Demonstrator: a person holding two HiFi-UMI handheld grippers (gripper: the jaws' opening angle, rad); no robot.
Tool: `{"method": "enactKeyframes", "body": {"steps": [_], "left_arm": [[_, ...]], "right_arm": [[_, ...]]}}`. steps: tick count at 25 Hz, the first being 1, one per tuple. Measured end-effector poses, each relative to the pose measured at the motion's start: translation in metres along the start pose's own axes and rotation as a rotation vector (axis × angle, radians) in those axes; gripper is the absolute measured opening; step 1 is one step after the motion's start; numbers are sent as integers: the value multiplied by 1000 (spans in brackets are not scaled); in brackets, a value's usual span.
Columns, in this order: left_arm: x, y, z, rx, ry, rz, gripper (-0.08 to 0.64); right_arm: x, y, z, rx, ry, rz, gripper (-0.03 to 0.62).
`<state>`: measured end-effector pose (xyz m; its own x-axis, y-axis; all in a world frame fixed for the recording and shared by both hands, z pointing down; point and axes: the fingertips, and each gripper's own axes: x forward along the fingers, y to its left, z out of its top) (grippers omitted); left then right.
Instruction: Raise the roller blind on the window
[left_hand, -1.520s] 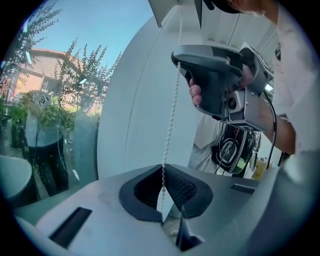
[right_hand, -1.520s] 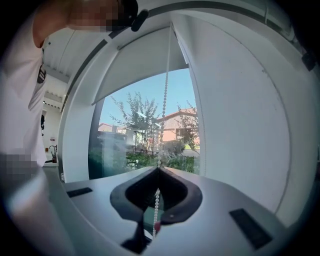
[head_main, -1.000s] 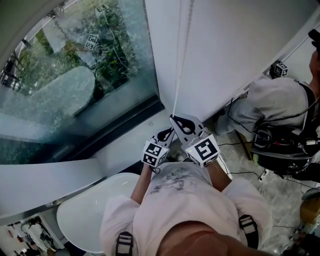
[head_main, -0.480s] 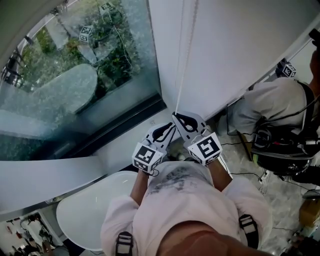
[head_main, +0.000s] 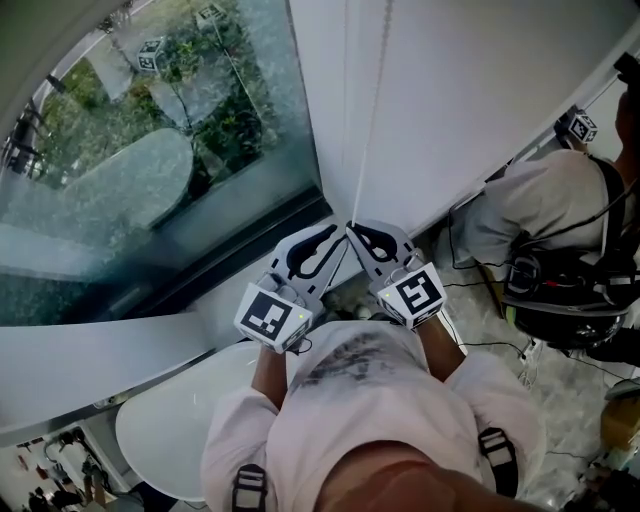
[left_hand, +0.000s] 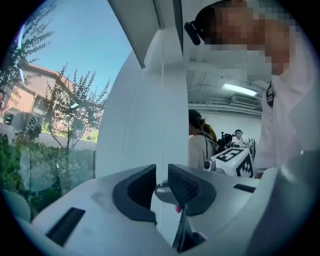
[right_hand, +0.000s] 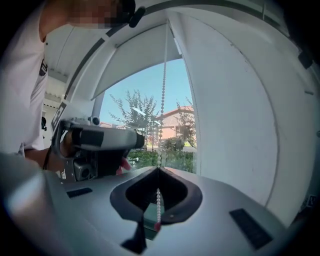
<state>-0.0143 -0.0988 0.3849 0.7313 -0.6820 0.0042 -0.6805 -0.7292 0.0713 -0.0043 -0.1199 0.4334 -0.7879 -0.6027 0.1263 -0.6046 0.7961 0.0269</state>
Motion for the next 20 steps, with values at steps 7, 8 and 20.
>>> {"method": "enactKeyframes", "body": {"steps": [7, 8, 20], "left_arm": [[22, 4, 76, 56, -89, 6, 64], [25, 4, 85, 73, -95, 3, 64], [44, 2, 145, 148, -152, 10, 18]], "right_arm": [[1, -4, 0, 1, -2, -3, 61], [2, -4, 1, 1, -3, -1, 61], [5, 0, 3, -3, -5, 13, 61]]}}
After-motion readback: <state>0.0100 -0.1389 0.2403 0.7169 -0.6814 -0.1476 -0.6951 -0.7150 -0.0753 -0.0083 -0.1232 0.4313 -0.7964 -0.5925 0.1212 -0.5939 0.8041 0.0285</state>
